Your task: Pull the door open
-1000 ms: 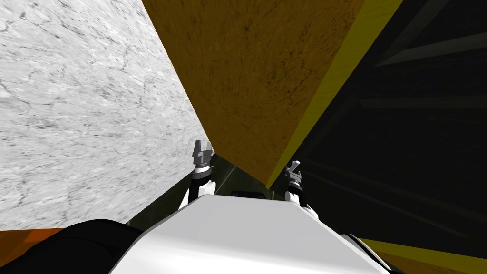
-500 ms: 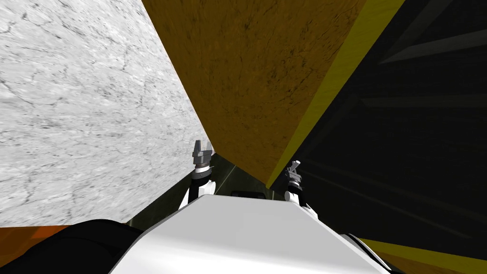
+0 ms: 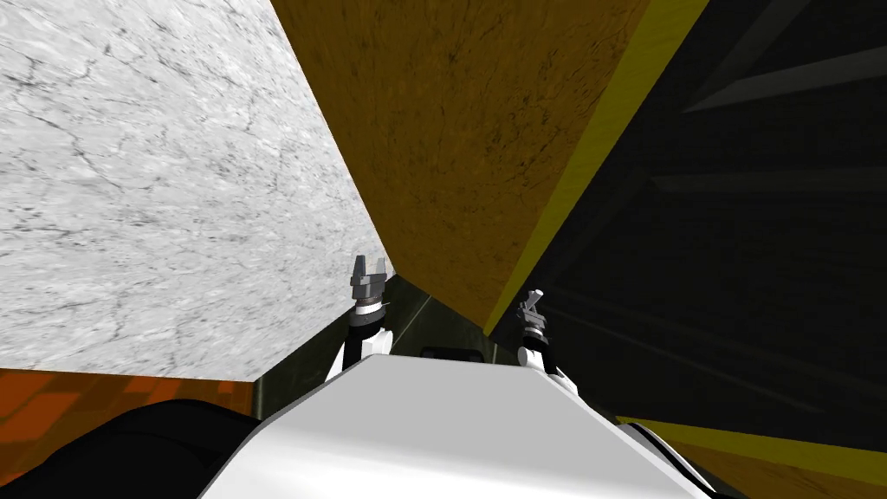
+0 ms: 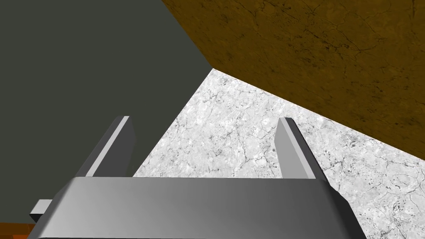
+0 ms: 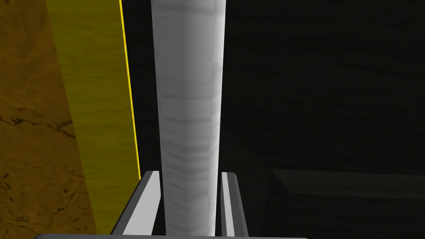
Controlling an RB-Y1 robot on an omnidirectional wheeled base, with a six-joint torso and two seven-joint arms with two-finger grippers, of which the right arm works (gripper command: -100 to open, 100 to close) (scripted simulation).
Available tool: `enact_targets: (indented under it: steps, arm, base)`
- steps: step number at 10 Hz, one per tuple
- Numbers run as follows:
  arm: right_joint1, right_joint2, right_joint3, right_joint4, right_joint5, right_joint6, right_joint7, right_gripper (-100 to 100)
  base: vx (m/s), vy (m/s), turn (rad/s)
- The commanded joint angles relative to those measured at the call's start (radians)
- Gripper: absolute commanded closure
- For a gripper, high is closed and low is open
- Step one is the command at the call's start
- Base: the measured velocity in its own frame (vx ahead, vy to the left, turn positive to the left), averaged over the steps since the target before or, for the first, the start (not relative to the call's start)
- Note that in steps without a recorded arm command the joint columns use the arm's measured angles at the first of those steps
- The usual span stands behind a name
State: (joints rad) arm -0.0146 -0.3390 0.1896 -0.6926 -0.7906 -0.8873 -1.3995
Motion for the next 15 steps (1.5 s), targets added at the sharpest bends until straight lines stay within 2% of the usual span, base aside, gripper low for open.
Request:
enact_targets:
  steps: [1, 6, 7, 10, 14, 15]
  arm:
    - [0.009, -0.003, 0.018, -0.013, 0.009, 0.010, -0.007, 100]
    - [0.012, -0.021, 0.071, -0.041, 0.039, 0.022, -0.037, 100]
    - [0.006, -0.018, 0.065, -0.034, 0.037, 0.018, -0.034, 100]
    - [0.022, -0.041, 0.106, -0.048, 0.049, 0.011, -0.065, 100]
    - [0.049, -0.081, 0.164, -0.075, 0.066, -0.003, -0.111, 100]
    - [0.041, -0.077, 0.155, -0.064, 0.064, -0.005, -0.106, 100]
  base:
    - [-0.208, 0.008, 0.045]
    - [-0.210, -0.018, 0.049]
    - [-0.091, -0.007, 0.030]
    - [-0.204, 0.001, 0.097]
    - [-0.262, -0.022, 0.108]
    - [-0.121, -0.015, 0.032]
